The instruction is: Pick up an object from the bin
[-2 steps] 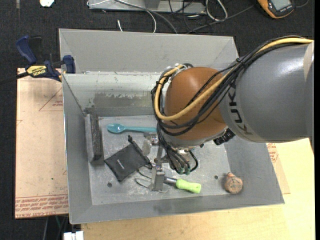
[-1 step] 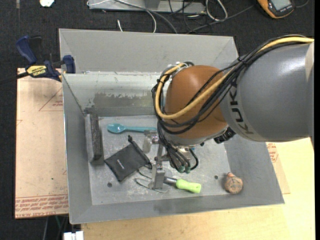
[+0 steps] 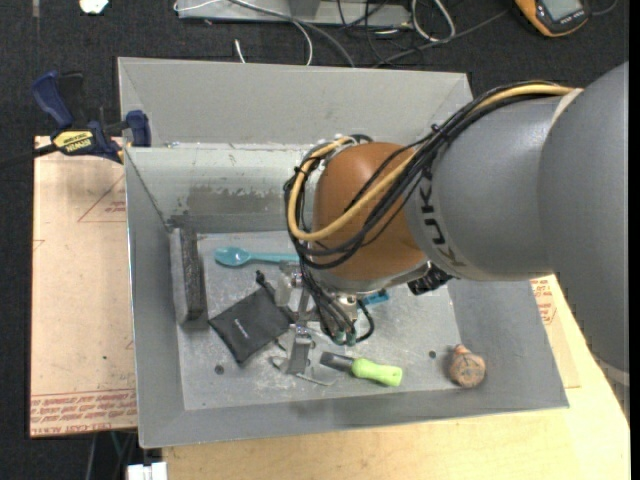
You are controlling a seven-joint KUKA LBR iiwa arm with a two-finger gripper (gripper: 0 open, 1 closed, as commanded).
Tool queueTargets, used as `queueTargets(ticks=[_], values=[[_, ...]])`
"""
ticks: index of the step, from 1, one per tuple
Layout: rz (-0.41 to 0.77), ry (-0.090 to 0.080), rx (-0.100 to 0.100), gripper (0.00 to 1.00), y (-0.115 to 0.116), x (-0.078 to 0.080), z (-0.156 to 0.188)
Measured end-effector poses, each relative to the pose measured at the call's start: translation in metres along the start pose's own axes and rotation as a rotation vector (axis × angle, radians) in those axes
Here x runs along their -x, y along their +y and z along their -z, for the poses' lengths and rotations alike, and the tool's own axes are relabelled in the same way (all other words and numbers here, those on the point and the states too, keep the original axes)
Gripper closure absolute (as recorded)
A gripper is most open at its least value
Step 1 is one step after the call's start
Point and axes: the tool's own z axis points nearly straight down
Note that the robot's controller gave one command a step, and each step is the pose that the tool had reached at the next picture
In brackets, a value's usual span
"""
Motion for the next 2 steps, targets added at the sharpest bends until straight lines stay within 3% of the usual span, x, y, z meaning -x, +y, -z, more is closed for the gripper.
queueTargets(ticks=[1,2], values=[[0.082,-0.001,0.000,0.00,-0.021,0.001,-0.059],[-0.202,0.001,0.004,1.00,0.014,0.006,-0.079]])
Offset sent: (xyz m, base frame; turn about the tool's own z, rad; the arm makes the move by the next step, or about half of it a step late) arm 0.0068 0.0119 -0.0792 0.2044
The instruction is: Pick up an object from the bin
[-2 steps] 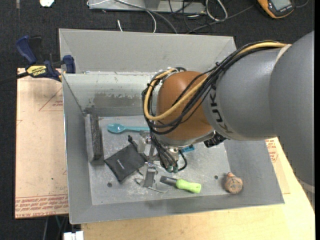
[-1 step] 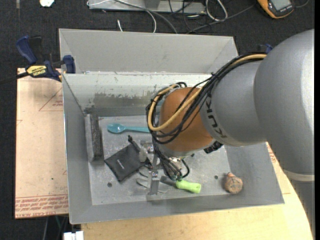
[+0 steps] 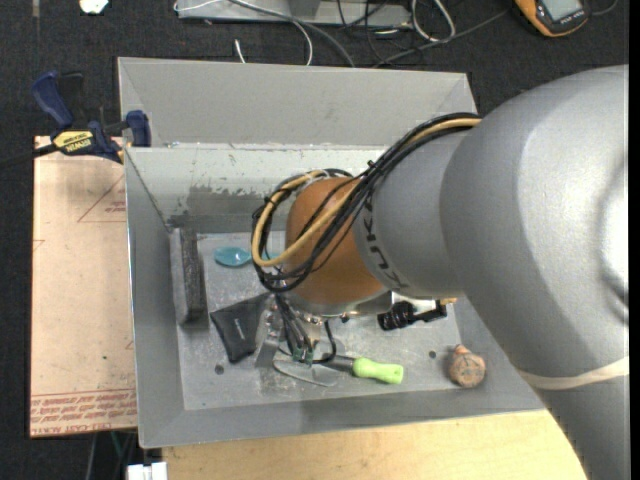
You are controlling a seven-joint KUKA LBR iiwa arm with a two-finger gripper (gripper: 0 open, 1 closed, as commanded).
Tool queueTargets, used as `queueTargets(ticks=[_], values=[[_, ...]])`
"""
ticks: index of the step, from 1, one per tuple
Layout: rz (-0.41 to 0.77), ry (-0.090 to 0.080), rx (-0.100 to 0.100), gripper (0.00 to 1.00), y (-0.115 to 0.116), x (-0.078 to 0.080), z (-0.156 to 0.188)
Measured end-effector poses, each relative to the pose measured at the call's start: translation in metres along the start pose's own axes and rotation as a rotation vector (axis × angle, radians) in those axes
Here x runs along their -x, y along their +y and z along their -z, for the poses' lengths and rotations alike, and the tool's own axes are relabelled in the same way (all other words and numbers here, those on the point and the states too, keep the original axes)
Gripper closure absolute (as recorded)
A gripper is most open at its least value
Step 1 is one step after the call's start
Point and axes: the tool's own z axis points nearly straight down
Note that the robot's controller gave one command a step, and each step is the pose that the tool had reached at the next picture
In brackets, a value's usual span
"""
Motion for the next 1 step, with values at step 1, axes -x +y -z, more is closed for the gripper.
queueTargets(ticks=[1], values=[[0.000,0.000,0.000,1.00,-0.0001,0.0000,0.0000]])
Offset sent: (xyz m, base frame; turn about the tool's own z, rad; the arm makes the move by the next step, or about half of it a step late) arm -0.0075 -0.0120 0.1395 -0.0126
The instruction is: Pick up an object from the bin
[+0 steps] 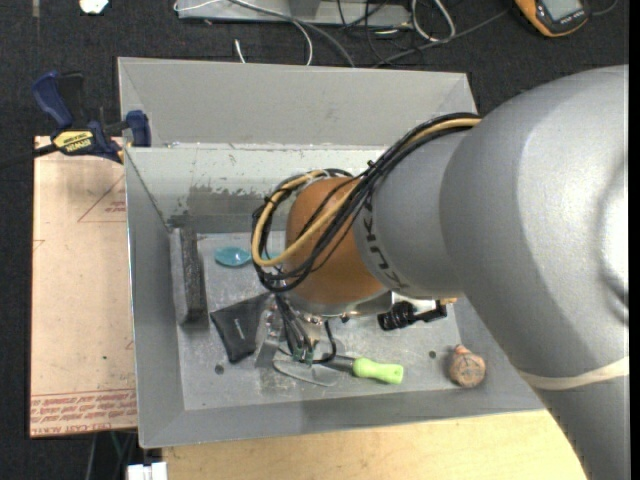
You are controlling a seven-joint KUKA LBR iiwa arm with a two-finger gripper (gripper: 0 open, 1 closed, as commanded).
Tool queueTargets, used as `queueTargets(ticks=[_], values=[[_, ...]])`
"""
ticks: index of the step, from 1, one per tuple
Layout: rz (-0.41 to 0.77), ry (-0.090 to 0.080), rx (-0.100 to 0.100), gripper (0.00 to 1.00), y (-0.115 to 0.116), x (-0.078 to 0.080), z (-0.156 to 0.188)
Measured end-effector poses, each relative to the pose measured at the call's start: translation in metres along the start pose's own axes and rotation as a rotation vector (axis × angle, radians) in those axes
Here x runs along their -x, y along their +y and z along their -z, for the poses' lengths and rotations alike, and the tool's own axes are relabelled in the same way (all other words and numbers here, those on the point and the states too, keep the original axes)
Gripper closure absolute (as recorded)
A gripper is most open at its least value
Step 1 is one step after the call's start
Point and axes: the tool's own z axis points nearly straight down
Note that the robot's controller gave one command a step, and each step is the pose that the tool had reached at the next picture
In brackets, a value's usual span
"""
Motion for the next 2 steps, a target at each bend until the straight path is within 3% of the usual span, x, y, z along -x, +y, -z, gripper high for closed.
queueTargets(ticks=[1,2], values=[[0.005,0.006,-0.005,1.00,-0.006,-0.003,0.048],[0.083,-0.008,0.003,1.00,-0.004,0.002,0.065]])
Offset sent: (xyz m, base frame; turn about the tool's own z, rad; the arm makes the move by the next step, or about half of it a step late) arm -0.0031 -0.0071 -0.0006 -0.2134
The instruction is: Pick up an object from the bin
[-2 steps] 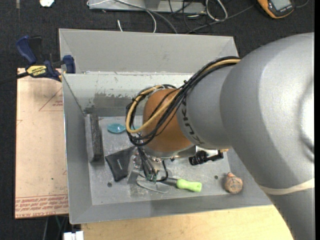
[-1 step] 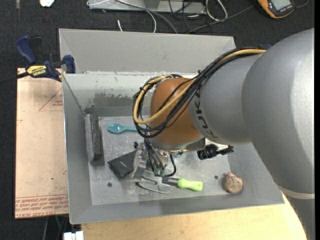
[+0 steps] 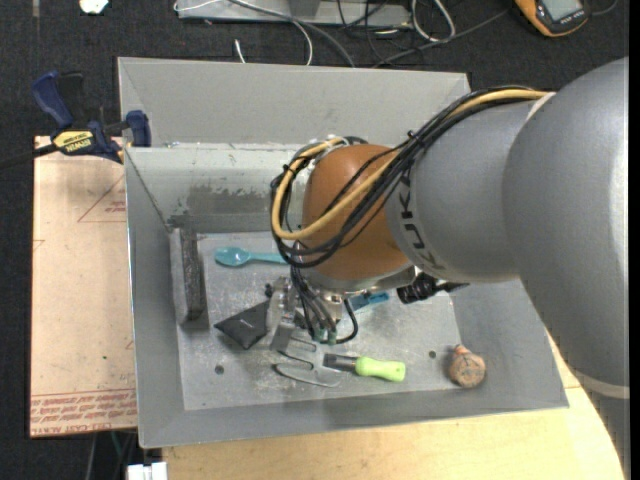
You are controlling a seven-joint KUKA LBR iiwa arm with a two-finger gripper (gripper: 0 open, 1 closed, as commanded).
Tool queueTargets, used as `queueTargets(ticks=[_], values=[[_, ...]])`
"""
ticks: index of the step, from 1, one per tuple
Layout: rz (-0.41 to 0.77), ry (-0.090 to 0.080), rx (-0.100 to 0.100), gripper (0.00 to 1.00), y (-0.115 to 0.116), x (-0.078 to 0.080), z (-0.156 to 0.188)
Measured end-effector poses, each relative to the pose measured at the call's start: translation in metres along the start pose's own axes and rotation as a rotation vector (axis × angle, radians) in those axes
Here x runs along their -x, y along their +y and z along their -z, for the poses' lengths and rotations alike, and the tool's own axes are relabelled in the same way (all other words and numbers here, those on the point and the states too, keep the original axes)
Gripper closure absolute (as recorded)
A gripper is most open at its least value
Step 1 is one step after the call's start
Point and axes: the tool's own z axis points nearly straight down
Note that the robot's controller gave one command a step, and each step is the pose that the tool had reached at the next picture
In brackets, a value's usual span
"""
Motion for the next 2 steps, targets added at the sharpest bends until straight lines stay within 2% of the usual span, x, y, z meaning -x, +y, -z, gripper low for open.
queueTargets(ticks=[1,2], values=[[0.120,0.007,-0.001,1.00,-0.017,0.010,-0.065],[0.115,0.011,-0.003,1.00,-0.017,0.009,-0.004]])
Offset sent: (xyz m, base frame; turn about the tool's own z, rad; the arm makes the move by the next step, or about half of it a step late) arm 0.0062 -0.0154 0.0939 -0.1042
